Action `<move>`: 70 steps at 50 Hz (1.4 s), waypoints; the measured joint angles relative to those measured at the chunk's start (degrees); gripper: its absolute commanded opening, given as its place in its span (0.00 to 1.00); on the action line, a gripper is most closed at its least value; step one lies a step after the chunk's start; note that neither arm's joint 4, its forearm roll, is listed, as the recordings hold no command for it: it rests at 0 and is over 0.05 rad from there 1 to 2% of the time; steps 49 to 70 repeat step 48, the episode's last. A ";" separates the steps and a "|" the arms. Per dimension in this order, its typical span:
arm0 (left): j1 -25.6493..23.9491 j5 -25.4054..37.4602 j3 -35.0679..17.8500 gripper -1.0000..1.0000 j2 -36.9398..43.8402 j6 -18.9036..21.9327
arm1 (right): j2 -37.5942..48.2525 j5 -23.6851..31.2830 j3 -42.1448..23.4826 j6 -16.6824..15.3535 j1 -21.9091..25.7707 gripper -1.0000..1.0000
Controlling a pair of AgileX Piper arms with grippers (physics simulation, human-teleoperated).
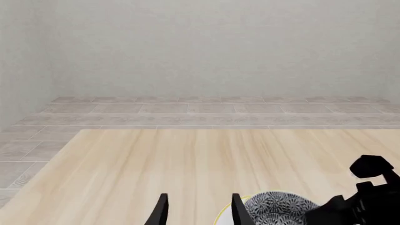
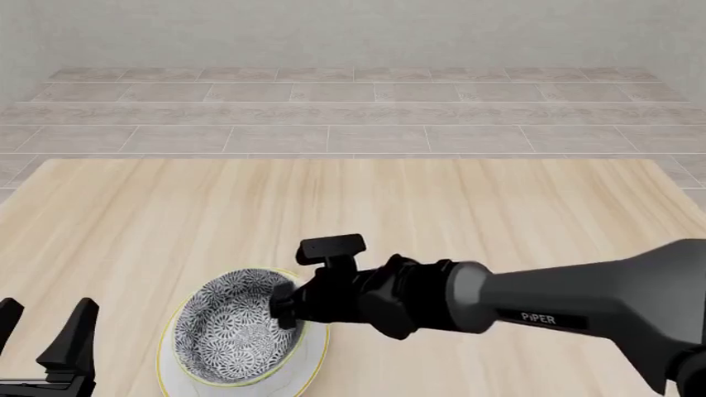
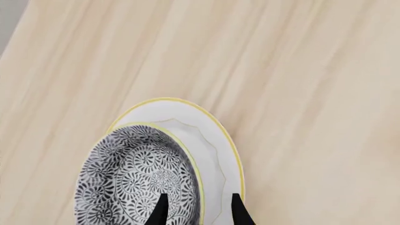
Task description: Put the bowl on the plate.
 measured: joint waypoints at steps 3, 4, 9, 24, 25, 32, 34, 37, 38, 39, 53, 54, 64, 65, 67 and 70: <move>0.00 0.00 0.00 1.00 0.00 0.00 | -0.56 0.23 0.02 -0.33 -0.26 1.00; 0.00 0.00 0.00 1.00 0.00 0.00 | -0.78 0.32 0.02 -0.45 -0.36 1.00; 0.00 0.00 0.00 1.00 0.00 0.00 | -2.37 0.97 0.08 -1.03 -0.81 1.00; 0.00 0.00 0.00 1.00 0.00 0.00 | -14.68 6.11 -0.16 -4.79 -3.15 1.00; 0.00 0.00 0.00 1.00 0.00 0.00 | -16.10 6.69 -0.23 -5.28 -3.45 1.00; 0.00 0.00 0.00 1.00 0.00 0.00 | -26.03 10.83 -0.81 -8.47 -5.61 1.00; 0.00 0.00 0.00 1.00 0.00 0.00 | -29.20 12.19 -1.06 -9.51 -6.41 1.00; 0.00 0.00 0.00 1.00 0.00 0.00 | -34.06 14.29 -1.54 -11.15 -7.67 1.00; 0.00 0.00 0.00 1.00 0.00 0.00 | -35.63 14.99 -1.71 -11.67 -8.06 1.00; 0.00 0.00 0.00 1.00 0.00 0.00 | -37.24 15.68 -1.89 -12.25 -8.47 1.00; 0.00 0.00 0.00 1.00 0.00 0.00 | -52.04 21.25 -2.59 -16.74 -12.49 1.00; 0.00 0.00 0.00 1.00 0.00 0.00 | -52.04 21.25 -2.59 -16.74 -12.49 1.00; 0.00 0.00 0.00 1.00 0.00 0.00 | -52.04 21.25 -2.59 -16.74 -12.49 1.00; 0.00 0.00 0.00 1.00 0.00 0.00 | -52.04 21.25 -2.59 -16.74 -12.49 1.00; 0.00 0.00 0.00 1.00 0.00 0.00 | -52.04 21.25 -2.59 -16.74 -12.49 1.00; 0.00 0.00 0.00 1.00 0.00 0.00 | -52.04 21.25 -2.59 -16.74 -12.49 1.00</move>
